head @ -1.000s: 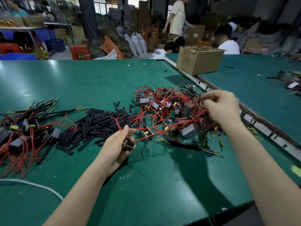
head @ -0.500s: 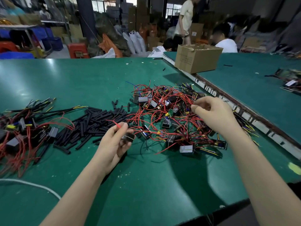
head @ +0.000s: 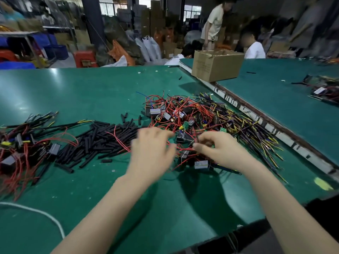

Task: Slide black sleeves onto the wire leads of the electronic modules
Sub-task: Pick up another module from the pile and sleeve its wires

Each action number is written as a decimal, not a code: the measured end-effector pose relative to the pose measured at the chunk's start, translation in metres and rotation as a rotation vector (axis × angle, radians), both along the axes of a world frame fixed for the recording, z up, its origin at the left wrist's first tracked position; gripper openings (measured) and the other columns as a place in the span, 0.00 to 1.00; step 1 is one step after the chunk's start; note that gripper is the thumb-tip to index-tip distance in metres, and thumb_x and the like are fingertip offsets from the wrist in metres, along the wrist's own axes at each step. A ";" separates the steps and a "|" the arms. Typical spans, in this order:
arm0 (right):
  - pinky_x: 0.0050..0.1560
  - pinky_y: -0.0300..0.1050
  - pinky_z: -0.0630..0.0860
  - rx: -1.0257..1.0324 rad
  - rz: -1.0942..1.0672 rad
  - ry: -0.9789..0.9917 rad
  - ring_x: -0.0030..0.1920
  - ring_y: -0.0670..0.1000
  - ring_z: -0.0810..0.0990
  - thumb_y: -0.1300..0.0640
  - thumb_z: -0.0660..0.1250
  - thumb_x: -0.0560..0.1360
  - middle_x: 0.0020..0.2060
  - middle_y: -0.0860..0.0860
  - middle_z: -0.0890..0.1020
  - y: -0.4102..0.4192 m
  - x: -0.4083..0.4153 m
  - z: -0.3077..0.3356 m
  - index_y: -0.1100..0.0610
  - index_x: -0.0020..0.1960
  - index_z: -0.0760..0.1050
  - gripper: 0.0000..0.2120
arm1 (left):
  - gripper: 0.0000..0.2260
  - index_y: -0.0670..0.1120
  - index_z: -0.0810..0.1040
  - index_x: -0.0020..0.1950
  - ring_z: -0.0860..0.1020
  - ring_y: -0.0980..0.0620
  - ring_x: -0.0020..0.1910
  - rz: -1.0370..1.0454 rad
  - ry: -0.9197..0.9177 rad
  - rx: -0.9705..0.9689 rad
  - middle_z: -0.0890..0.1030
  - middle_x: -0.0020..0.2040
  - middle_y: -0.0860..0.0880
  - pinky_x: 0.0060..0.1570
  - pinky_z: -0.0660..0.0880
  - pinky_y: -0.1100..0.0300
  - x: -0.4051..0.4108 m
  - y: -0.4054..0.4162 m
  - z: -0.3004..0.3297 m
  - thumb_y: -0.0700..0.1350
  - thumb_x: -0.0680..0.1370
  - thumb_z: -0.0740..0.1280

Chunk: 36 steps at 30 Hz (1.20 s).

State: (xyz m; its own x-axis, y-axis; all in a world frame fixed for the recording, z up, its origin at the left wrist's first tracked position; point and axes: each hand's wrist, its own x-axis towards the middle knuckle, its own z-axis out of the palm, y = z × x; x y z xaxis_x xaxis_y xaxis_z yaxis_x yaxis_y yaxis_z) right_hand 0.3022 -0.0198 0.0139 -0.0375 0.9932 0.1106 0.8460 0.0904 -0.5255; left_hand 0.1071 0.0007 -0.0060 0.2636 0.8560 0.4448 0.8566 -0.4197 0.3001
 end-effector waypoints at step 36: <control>0.34 0.39 0.71 -0.323 -0.337 0.818 0.34 0.49 0.80 0.42 0.65 0.75 0.42 0.50 0.82 0.039 -0.018 -0.013 0.55 0.56 0.69 0.19 | 0.06 0.49 0.77 0.43 0.58 0.60 0.19 -0.309 -0.862 -0.903 0.65 0.21 0.57 0.17 0.53 0.68 0.054 0.054 0.063 0.50 0.77 0.66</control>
State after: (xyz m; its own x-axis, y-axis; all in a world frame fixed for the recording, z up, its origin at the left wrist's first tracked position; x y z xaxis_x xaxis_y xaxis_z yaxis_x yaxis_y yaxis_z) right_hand 0.2845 0.0194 0.0007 0.2248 0.9249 -0.3068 0.1581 -0.3453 -0.9251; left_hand 0.1613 0.0549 0.0573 0.4227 0.8965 -0.1324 0.1487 0.0755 0.9860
